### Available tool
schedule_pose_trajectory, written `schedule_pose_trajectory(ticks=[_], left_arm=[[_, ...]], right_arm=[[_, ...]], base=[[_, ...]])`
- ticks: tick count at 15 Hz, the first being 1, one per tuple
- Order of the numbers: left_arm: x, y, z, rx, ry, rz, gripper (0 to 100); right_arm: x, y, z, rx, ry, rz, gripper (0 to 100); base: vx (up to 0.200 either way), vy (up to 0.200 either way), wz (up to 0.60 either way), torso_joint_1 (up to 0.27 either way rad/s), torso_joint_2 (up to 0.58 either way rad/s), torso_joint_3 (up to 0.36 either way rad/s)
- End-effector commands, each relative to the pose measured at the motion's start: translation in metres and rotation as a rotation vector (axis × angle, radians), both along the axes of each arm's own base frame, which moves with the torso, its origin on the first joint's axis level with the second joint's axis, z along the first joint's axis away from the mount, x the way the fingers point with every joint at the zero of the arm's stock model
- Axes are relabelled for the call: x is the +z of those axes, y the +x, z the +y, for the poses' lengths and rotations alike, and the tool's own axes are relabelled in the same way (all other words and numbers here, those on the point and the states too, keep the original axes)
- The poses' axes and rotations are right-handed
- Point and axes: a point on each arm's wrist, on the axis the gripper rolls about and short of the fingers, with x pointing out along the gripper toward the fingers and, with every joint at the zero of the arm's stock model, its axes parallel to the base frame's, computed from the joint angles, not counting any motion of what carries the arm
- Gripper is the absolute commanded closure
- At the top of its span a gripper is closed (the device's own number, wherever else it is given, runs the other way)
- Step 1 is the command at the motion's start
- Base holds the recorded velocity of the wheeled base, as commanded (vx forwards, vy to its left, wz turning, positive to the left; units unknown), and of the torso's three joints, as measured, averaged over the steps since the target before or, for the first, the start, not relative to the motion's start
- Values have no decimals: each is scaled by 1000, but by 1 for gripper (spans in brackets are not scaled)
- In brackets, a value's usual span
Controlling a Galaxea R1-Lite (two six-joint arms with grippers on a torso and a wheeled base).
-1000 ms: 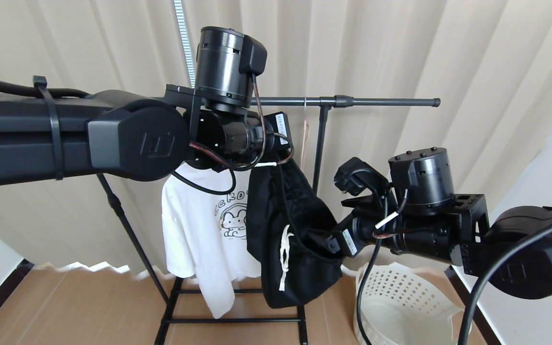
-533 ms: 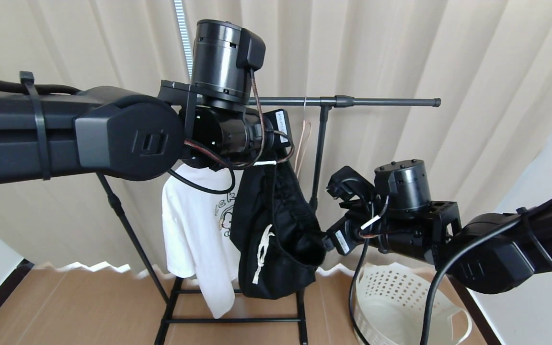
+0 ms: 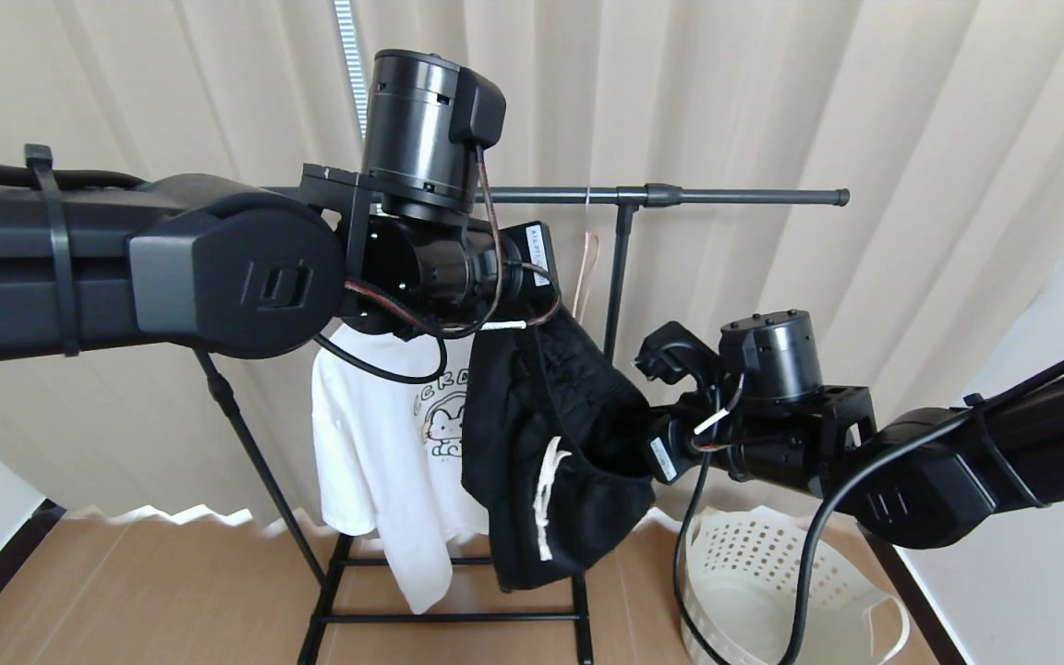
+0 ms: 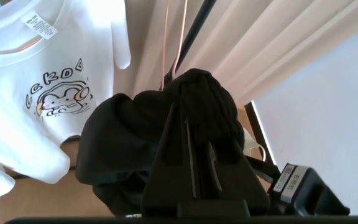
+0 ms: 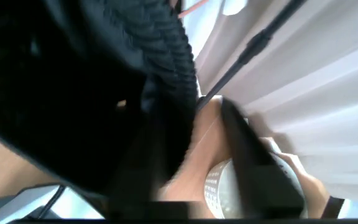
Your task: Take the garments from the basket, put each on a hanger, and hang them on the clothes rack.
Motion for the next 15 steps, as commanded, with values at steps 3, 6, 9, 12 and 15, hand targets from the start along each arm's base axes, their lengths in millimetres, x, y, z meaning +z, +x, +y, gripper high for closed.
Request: schedule_pose_trajectory(ticks=[3, 6, 9, 12, 15], left_arm=[[-24, -8, 6, -40, 137, 43, 100], [-57, -13, 9, -65, 239, 118, 100], [-73, -16, 5, -85, 282, 157, 100], [-77, -17, 3, -92, 290, 165, 0], [-74, -18, 1, -100, 284, 157, 0]], right_arm=[[33, 18, -37, -113, 48, -94, 100], [63, 15, -62, -172, 80, -169, 100], [69, 13, -64, -180, 88, -188, 100], [72, 15, -70, -195, 91, -198, 100], [71, 15, -71, -203, 87, -198, 100]], base=[[0, 0, 0, 0, 0, 0], [0, 0, 0, 0, 0, 0], [0, 0, 0, 0, 0, 0], [0, 0, 0, 0, 0, 0], [0, 0, 0, 0, 0, 0]])
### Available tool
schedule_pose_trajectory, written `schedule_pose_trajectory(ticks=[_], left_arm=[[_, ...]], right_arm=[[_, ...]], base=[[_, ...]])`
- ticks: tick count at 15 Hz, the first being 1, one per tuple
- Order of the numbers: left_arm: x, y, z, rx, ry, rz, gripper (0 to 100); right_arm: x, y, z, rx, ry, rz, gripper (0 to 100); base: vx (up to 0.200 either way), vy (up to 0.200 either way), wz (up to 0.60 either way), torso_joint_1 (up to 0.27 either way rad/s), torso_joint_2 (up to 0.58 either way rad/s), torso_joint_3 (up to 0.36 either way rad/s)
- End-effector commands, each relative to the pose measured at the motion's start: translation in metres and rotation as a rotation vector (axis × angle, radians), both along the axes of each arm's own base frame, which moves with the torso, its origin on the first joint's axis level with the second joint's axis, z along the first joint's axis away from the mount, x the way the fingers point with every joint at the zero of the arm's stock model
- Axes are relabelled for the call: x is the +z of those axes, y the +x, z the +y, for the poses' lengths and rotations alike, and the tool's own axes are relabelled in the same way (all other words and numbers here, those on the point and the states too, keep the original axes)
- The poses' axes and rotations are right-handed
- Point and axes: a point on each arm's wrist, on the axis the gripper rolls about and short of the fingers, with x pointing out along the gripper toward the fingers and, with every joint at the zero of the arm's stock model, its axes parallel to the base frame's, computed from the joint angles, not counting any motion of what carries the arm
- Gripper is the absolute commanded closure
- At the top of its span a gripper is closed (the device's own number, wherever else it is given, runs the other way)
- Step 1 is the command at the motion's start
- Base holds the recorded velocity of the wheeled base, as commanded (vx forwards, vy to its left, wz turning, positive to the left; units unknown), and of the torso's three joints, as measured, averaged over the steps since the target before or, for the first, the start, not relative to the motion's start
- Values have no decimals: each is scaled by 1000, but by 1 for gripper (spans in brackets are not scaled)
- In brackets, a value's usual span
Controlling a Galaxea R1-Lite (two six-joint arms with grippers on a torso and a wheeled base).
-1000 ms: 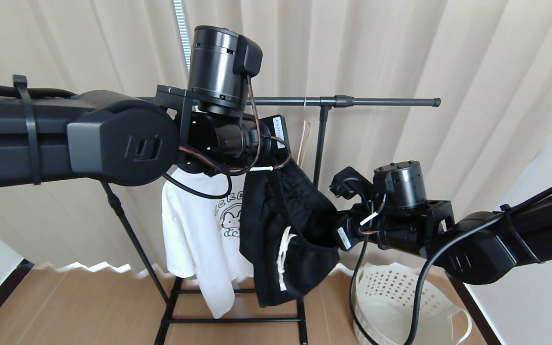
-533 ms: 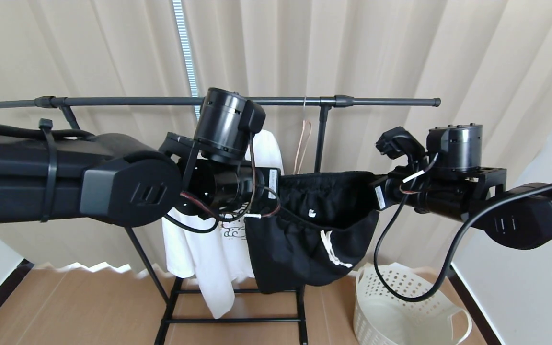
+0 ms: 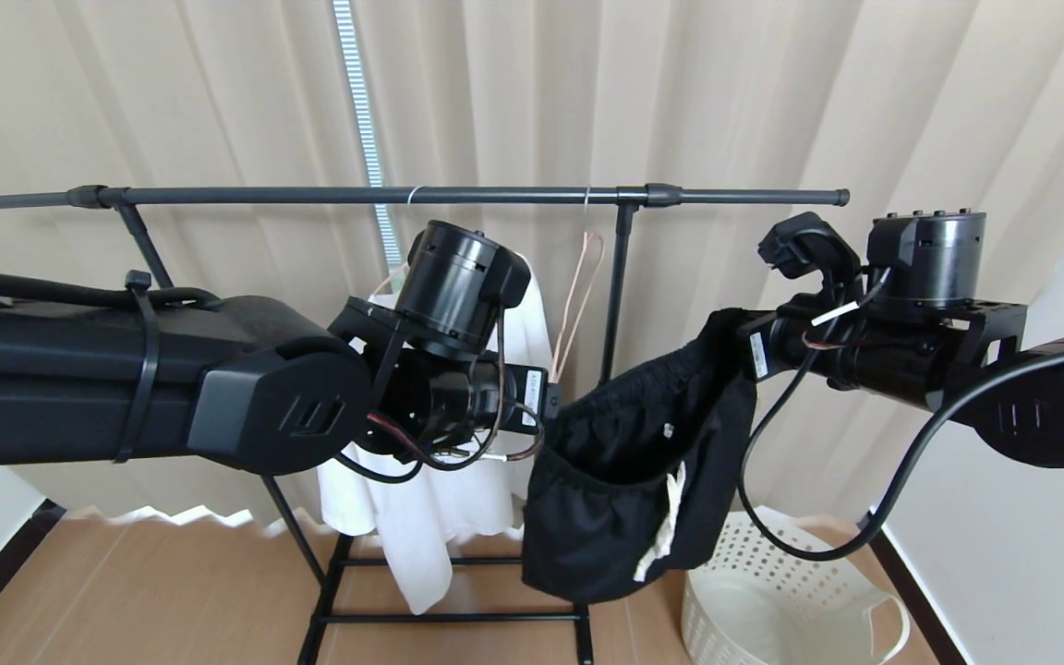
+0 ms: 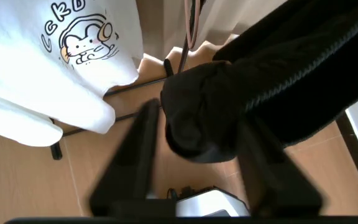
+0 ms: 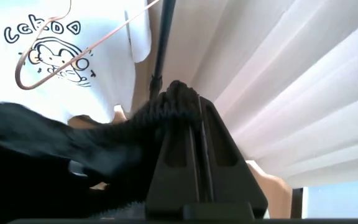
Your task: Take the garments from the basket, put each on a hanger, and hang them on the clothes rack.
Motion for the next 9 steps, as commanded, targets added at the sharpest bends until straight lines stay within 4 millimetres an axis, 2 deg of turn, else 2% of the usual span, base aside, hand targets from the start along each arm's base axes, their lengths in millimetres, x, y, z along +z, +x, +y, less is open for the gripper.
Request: schedule_pose_trajectory(ticks=[1, 7, 9], left_arm=[[1, 0, -2, -4, -5, -5, 0], [5, 3, -3, -4, -20, -27, 0], [6, 22, -6, -7, -1, -65, 0]], right_arm=[[1, -1, -1, -3, 0, -4, 100], [-1, -1, -1, -3, -2, 3, 100], [-1, -1, -1, -3, -3, 4, 100]], base=[[0, 0, 0, 0, 0, 0], [0, 0, 0, 0, 0, 0], [0, 0, 0, 0, 0, 0]])
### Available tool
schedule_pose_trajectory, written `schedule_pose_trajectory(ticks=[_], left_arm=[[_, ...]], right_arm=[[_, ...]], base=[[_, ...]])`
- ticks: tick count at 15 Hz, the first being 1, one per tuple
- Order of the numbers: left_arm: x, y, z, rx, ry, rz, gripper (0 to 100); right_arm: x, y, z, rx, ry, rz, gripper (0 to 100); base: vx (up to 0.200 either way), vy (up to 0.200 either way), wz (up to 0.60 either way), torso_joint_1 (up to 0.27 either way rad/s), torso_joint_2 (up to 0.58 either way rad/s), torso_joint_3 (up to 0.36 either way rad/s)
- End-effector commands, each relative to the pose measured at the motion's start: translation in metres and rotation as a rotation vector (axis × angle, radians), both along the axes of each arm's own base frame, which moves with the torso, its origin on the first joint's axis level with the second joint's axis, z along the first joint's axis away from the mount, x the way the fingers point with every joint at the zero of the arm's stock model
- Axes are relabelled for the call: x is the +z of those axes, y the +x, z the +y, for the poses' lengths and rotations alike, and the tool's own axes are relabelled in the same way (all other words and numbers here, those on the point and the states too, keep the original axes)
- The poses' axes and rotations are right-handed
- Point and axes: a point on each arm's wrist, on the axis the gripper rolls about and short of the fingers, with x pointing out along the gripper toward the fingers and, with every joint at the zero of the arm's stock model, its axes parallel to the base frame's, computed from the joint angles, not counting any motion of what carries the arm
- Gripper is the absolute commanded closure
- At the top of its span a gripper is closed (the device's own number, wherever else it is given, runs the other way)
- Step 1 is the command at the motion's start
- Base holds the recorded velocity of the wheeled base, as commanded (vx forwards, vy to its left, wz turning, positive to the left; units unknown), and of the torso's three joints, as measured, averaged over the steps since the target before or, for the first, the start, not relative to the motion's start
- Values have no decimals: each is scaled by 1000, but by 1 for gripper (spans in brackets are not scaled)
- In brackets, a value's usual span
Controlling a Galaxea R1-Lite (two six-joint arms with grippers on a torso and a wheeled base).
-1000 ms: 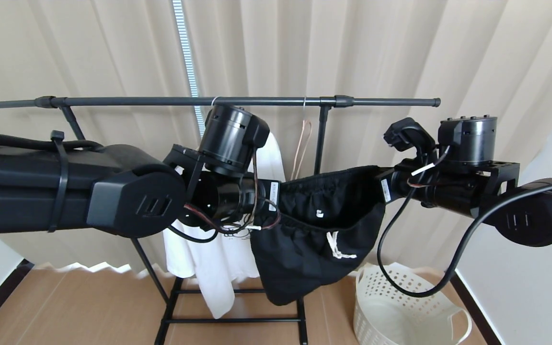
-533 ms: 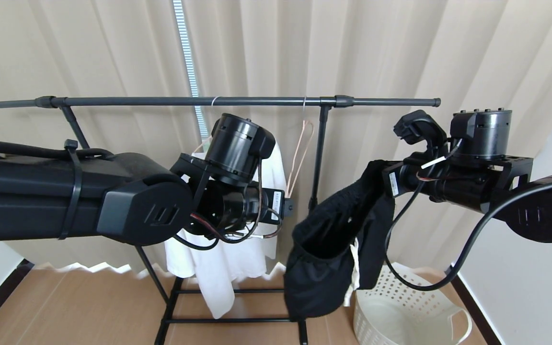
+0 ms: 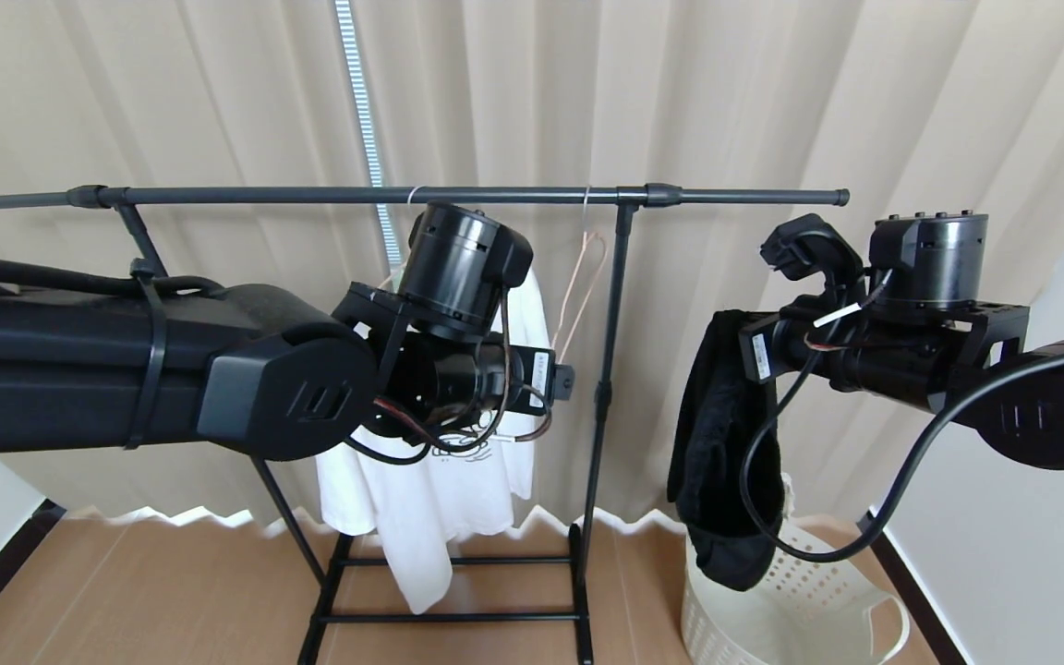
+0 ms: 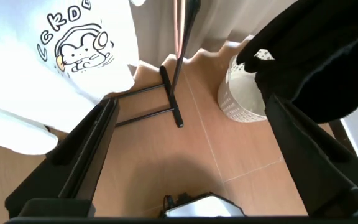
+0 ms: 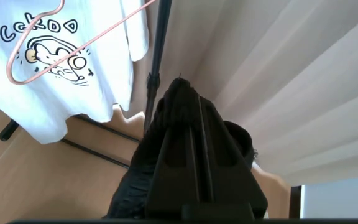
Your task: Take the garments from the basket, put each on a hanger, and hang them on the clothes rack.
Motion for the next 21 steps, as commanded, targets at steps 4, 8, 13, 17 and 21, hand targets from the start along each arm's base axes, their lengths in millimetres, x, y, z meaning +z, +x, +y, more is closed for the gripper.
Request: schedule_pose_trajectory(ticks=[4, 8, 13, 17, 21], left_arm=[[-6, 55, -15, -27, 34, -70, 0], [-16, 87, -28, -64, 45, -108, 0], [-33, 113, -45, -91, 75, -155, 0], [-60, 139, -38, -82, 131, -183, 0], [-61, 143, -42, -98, 90, -231, 0]], right_arm=[[1, -1, 0, -1, 0, -3, 100], [3, -2, -1, -1, 2, -7, 100], [3, -2, -1, -1, 0, -8, 100], [2, -2, -1, -1, 0, -6, 100], [0, -1, 0, -1, -2, 0, 100]], base=[[0, 0, 0, 0, 0, 0], [0, 0, 0, 0, 0, 0], [0, 0, 0, 0, 0, 0], [0, 0, 0, 0, 0, 0], [0, 0, 0, 0, 0, 0]])
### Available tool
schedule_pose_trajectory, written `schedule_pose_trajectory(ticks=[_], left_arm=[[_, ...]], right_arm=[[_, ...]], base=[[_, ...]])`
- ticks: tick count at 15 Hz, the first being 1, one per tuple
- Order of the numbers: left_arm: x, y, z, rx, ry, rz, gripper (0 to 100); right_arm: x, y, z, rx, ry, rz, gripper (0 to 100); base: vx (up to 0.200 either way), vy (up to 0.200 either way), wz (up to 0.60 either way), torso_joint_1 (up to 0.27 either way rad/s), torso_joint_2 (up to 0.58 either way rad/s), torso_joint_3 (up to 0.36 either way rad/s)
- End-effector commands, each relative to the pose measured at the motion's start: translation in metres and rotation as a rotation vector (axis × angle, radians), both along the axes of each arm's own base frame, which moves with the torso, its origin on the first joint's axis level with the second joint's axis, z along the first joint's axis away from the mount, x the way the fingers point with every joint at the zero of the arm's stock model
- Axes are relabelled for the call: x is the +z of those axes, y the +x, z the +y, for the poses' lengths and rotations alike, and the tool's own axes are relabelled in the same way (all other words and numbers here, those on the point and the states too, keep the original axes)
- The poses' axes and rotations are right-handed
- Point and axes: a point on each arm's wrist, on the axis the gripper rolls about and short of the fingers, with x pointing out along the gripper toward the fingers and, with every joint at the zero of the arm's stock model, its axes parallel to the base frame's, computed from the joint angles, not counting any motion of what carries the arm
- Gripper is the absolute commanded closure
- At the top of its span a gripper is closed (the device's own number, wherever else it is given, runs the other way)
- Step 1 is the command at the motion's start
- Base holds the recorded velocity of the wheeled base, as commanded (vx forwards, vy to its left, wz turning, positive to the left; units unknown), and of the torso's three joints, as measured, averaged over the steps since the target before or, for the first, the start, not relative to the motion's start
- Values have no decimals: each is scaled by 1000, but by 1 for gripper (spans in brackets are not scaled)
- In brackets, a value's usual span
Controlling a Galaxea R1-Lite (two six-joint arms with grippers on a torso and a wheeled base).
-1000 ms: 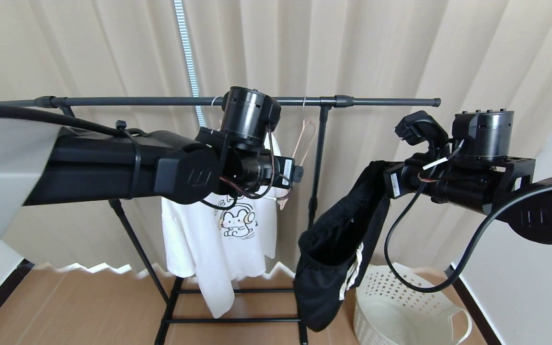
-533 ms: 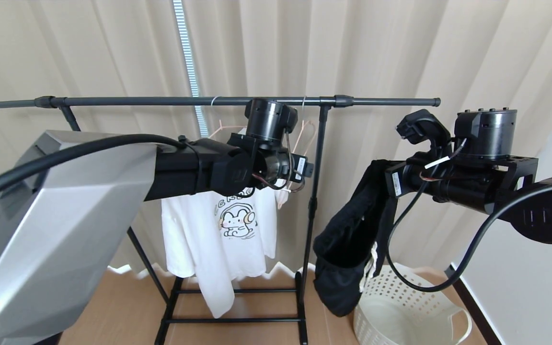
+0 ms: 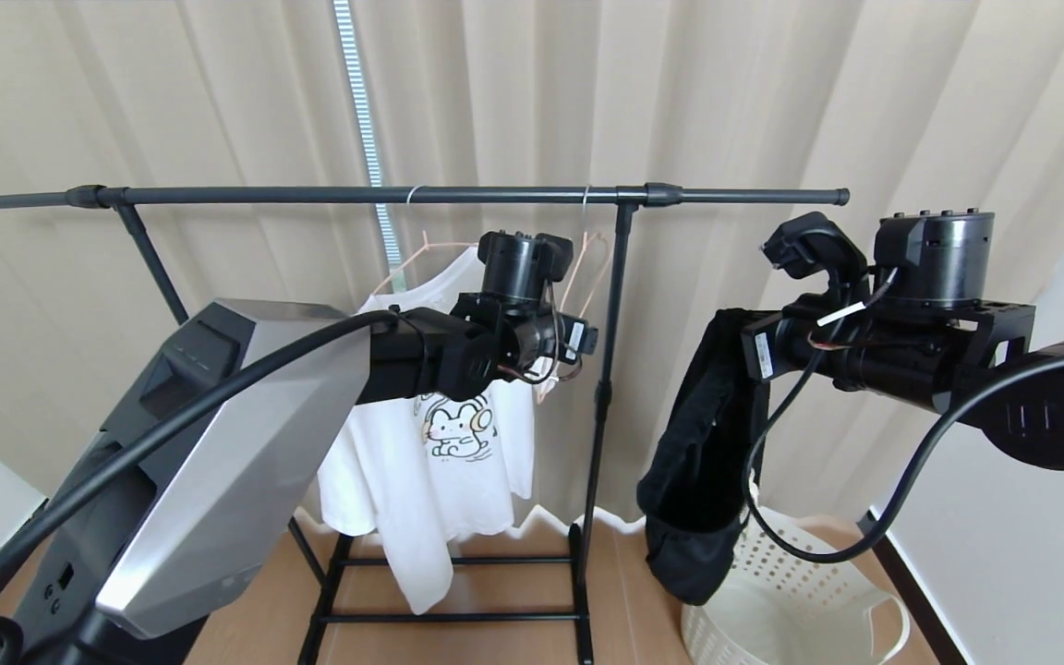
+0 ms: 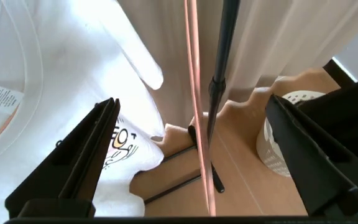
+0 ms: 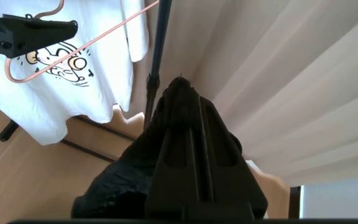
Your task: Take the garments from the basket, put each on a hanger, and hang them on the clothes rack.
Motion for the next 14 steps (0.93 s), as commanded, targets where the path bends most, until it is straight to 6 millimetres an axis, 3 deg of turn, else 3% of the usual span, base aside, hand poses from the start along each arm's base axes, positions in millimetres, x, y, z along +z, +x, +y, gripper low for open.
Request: schedule_pose_trajectory(ticks=[1, 13, 14], left_arm=[[-6, 2, -2, -10, -4, 2, 0], [-28, 15, -4, -36, -37, -29, 0], [-29, 15, -4, -36, -37, -29, 100]], right_arm=[[-1, 1, 0, 1, -1, 3, 100], [-3, 2, 1, 2, -3, 9, 100], [-3, 2, 1, 2, -3, 9, 100]], base=[[0, 0, 0, 0, 0, 0], [0, 0, 0, 0, 0, 0], [0, 0, 0, 0, 0, 0]])
